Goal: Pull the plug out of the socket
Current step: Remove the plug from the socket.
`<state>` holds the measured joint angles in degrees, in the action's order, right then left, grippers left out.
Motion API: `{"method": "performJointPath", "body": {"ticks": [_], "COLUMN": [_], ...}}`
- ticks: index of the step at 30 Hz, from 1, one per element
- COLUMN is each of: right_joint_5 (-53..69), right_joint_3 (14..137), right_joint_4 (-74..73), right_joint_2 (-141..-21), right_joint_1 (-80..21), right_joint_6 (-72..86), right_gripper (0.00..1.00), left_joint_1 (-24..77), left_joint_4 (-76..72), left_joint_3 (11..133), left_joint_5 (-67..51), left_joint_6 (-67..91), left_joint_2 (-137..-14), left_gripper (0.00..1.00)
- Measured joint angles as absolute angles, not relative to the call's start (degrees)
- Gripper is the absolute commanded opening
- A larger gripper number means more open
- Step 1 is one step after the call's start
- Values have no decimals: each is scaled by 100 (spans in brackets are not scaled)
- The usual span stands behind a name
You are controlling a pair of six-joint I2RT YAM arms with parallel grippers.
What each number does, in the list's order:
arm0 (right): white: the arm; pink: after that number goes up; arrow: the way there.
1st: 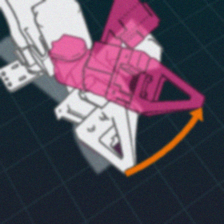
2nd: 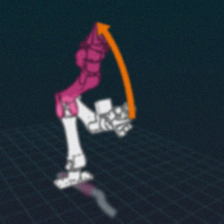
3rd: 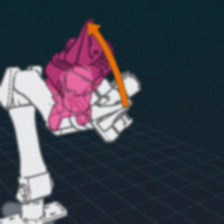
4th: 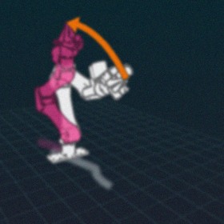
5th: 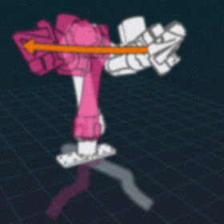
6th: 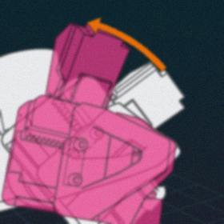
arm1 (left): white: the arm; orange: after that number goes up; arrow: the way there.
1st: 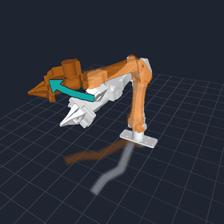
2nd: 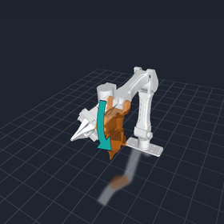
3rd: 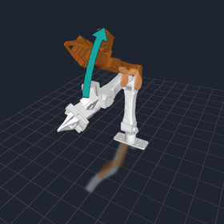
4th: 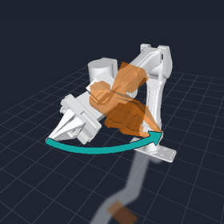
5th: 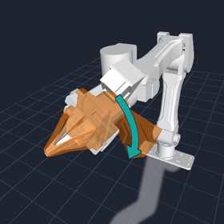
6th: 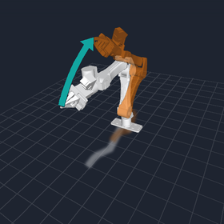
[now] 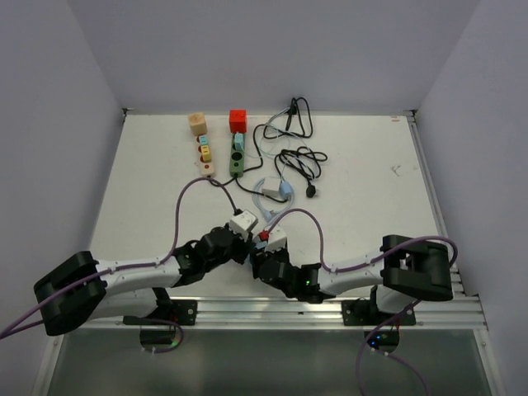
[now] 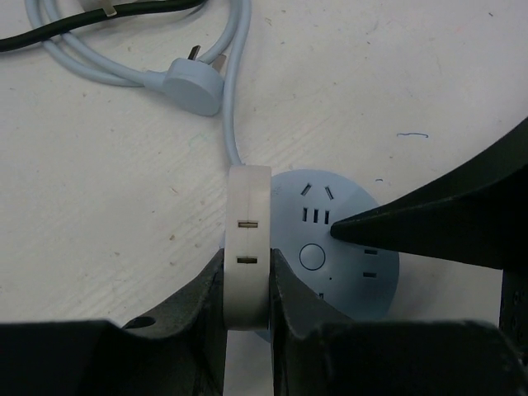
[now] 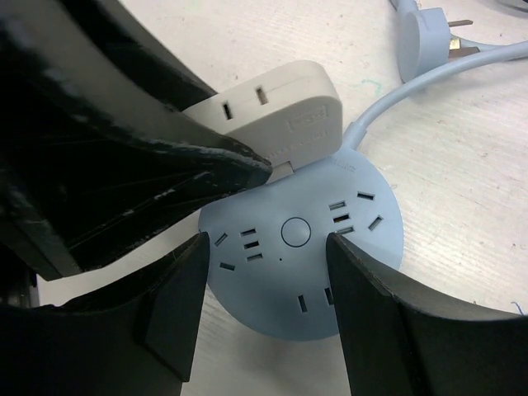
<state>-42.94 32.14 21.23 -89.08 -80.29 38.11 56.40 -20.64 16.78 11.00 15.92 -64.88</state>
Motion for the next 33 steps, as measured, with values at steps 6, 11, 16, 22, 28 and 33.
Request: {"method": "performJointPath", "body": {"ticks": [6, 11, 16, 22, 28, 33], "right_joint_5": [-4414, -4442, -4440, -4381, -4134, -4051], "right_joint_3": [3352, 3352, 3352, 3352, 3317, 3321], "right_joint_4": [2058, 2078, 2084, 2117, 2346, 2399], "right_joint_2": [-9037, -9039, -9039, -9048, -9065, -9087], "right_joint_1": [-7983, -7948, -7933, -7929, -7832, -7802], "right_joint_6": [3758, 3806, 3870, 3826, 3817, 3815], "right_gripper": [63, 63, 63, 63, 63, 63], "left_joint_1": [5640, 5640, 5640, 5642, 5645, 5645], "left_joint_4": [-602, 338, 856, 379, -711, -1232], "left_joint_3": [2818, 3422, 3723, 3260, 2088, 1739], "left_joint_5": [1284, 1284, 1317, 1393, 1562, 1671], "left_joint_6": [1594, 1594, 1594, 1636, 1789, 1894], "left_joint_2": [-6982, -7205, -7325, -6952, -5979, -5846], "left_gripper": [0, 0, 0, 0, 0, 0]}}
